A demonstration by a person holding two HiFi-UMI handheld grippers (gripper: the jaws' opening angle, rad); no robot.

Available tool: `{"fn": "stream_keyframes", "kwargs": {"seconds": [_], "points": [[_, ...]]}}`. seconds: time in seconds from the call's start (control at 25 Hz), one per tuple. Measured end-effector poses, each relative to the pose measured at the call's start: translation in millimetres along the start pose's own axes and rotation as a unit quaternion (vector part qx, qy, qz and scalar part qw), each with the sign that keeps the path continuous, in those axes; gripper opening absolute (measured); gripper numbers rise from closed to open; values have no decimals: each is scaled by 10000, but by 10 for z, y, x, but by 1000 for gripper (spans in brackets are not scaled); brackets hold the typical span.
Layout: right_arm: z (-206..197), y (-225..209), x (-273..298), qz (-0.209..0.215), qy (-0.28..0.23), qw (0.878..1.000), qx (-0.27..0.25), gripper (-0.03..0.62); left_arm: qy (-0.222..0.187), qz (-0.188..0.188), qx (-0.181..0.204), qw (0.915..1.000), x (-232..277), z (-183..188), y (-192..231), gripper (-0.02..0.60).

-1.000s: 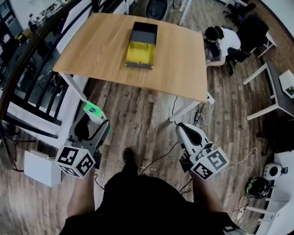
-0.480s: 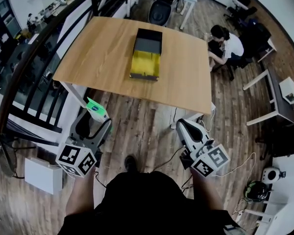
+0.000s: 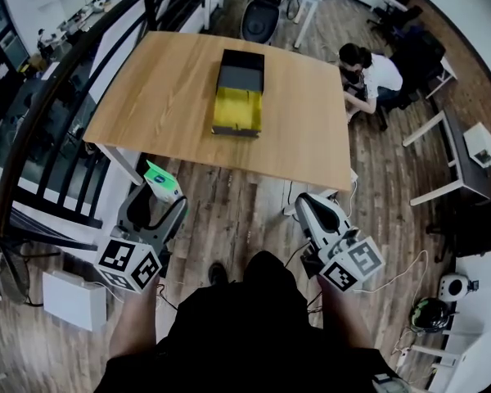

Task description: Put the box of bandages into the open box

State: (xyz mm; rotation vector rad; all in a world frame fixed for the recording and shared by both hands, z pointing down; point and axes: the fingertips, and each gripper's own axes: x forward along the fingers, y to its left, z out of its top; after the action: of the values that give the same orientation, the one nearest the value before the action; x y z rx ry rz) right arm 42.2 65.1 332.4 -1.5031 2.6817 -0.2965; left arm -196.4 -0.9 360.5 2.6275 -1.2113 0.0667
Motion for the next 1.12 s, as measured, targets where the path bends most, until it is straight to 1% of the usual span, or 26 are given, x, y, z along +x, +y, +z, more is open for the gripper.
{"fn": "stream_keyframes", "kwargs": {"seconds": [0.12,0.28,0.44,0.6,0.88,1.12], "points": [[-50,-101,95,30,15,10000,83,37,71,6,-2,10000,115,-29,26,336],[-97,-311,256,168,34,9997,198,37,166,106,16,9998,346,-51,75,336],[-97,-692,477,311,61,9991,290,37,222,263,7,9994,710,-41,132,336],[-80,-1190,727,464,117,9982,356,37,248,450,-33,9987,1164,-22,176,336],[54,-1988,1190,908,223,9948,402,37,214,833,-63,9963,1914,109,191,336],[114,-2337,1478,1281,336,9905,378,37,166,1089,-95,9939,2274,175,190,336]]}}
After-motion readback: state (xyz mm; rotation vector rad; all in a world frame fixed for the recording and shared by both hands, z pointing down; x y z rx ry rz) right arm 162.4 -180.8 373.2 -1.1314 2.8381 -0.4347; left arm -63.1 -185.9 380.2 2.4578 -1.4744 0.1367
